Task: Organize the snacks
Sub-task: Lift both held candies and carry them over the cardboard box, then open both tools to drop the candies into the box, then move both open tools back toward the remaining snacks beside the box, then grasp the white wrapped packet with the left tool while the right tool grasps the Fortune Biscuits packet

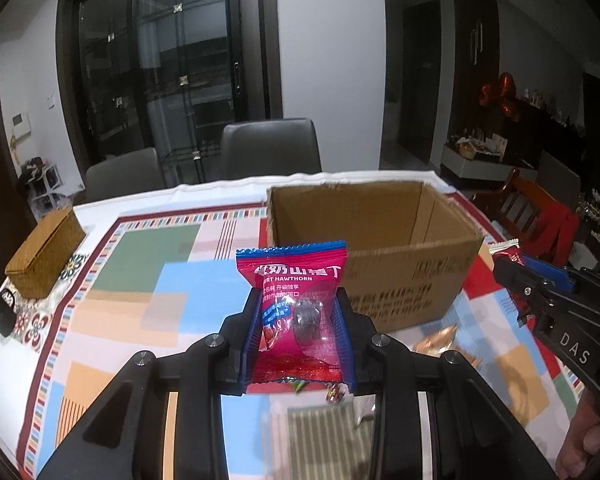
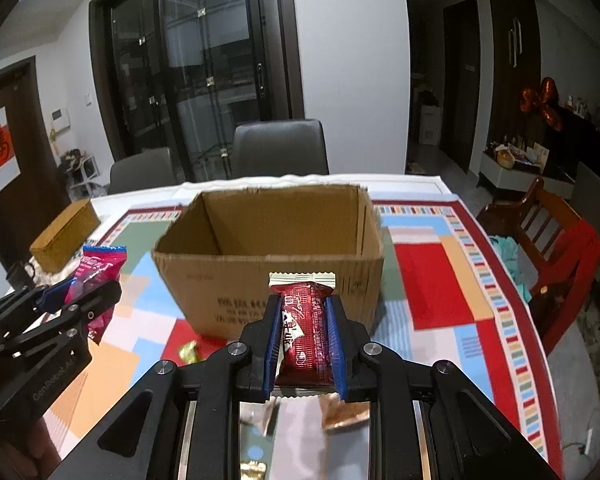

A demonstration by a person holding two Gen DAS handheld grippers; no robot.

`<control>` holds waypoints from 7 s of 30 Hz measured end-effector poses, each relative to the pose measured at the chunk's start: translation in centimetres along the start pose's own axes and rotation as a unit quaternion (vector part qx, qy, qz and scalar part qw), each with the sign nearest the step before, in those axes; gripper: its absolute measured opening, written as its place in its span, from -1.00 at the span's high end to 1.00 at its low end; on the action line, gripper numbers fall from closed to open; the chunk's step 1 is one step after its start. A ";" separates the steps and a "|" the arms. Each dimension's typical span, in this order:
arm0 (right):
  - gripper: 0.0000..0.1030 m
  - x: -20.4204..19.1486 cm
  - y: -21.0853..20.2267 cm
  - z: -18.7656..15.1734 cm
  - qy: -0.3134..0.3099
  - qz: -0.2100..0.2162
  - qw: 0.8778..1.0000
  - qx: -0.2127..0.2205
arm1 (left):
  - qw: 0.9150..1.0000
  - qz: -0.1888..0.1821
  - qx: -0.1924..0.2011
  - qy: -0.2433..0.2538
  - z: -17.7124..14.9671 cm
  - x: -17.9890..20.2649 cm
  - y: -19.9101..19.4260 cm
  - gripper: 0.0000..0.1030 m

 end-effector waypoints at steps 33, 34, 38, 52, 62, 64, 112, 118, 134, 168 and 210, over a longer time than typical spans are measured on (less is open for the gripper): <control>0.55 1.9 3.8 6.2 -0.002 -0.006 1.000 0.028 | 1.000 -0.016 0.012 0.013 6.3 2.0 6.0 0.35; 0.55 1.9 4.1 6.3 -0.003 -0.006 1.000 0.027 | 1.000 -0.016 0.011 0.013 6.2 2.0 6.2 0.35; 0.55 1.7 4.9 6.5 -0.006 -0.003 1.000 0.024 | 1.000 -0.019 0.008 0.012 6.2 1.8 7.0 0.35; 0.55 0.9 7.6 7.3 -0.024 0.005 1.000 0.018 | 1.000 -0.018 0.004 0.017 7.0 1.9 9.2 0.35; 0.55 0.6 9.0 7.9 -0.022 0.010 1.000 0.010 | 1.000 -0.020 -0.005 0.016 7.1 1.7 10.5 0.35; 0.55 0.6 9.3 8.0 -0.022 0.010 1.000 0.008 | 1.000 -0.022 -0.007 0.013 7.2 1.6 10.8 0.35; -0.50 1.9 3.0 6.7 -0.007 -0.033 0.999 0.040 | 1.000 -0.002 0.029 0.005 5.7 1.7 4.2 -0.53; -0.50 2.1 2.4 5.7 -0.007 -0.034 0.999 0.037 | 1.000 -0.003 0.028 0.006 4.8 1.9 3.3 -0.53; -0.50 2.5 1.6 2.6 -0.011 -0.036 0.999 0.019 | 1.000 -0.007 0.015 0.006 2.1 3.0 2.1 -0.53; -0.50 2.9 4.1 -4.9 -0.041 -0.039 0.997 -0.060 | 0.997 -0.011 -0.058 0.041 -6.4 5.0 4.4 -0.53; -0.50 2.7 10.2 -10.2 -0.050 -0.001 0.988 -0.144 | 0.988 -0.032 -0.145 0.048 -12.4 7.4 9.9 -0.53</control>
Point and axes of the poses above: each gripper's, at about its wrist camera, not at the fingertips, and y roughly the way its jaws point, x to its right, z to its top, the point moved 2 cm from there along y, roughly the way its jaws point, and after that the axes turned 5 degrees about -y, right-handed, at the moved point
